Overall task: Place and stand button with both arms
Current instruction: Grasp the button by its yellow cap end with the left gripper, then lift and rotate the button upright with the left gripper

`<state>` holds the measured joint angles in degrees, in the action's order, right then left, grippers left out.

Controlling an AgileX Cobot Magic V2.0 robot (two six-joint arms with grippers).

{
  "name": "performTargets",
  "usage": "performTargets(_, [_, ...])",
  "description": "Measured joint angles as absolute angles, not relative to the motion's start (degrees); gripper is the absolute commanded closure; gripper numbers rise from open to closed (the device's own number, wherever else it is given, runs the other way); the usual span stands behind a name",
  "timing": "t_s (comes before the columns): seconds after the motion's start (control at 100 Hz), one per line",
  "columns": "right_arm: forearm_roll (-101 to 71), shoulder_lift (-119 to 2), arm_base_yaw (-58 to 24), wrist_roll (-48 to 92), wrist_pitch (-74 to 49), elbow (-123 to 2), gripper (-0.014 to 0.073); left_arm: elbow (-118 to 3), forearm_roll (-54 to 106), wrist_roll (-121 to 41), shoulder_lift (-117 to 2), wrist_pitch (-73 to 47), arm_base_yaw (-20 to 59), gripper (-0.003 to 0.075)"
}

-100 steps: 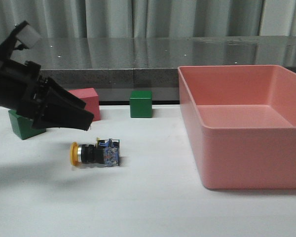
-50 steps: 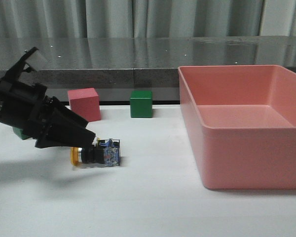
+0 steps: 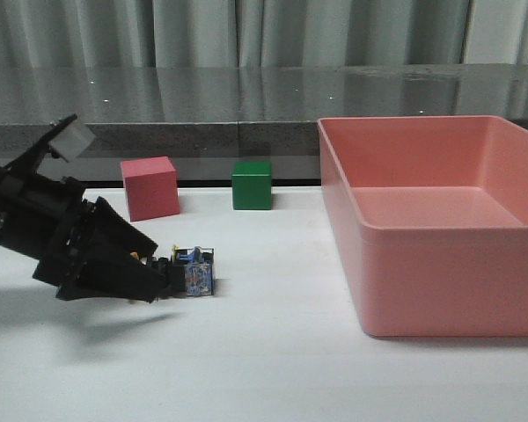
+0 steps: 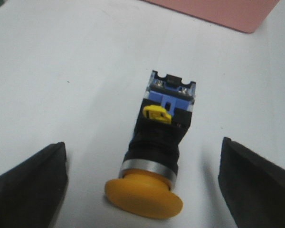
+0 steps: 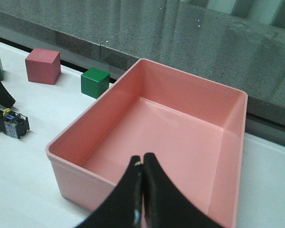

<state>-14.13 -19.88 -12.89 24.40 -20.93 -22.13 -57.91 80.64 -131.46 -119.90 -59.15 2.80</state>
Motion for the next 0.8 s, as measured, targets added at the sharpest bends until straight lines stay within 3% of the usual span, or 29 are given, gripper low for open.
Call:
performTargets(0.18, [-14.13, -19.88, -12.89, 24.4, -20.93, -22.13, 0.0706, -58.28, 81.71, -131.87, -121.97, -61.4, 2.8, 0.0117])
performTargets(0.27, [-14.13, -19.88, -12.89, 24.4, -20.93, -22.13, 0.0706, -58.52, 82.13, -132.11, -122.51, -62.19, 2.8, 0.0176])
performTargets(0.57, [-14.13, -19.88, -12.89, 24.4, -20.93, -22.13, 0.0706, -58.76, 77.67, -132.11, -123.14, -64.61, 2.8, 0.0741])
performTargets(0.8, [-14.13, -19.88, -12.89, 24.4, -20.93, -22.13, 0.0706, -63.05, 67.78, -127.31, -120.76, -66.21, 3.08, 0.074])
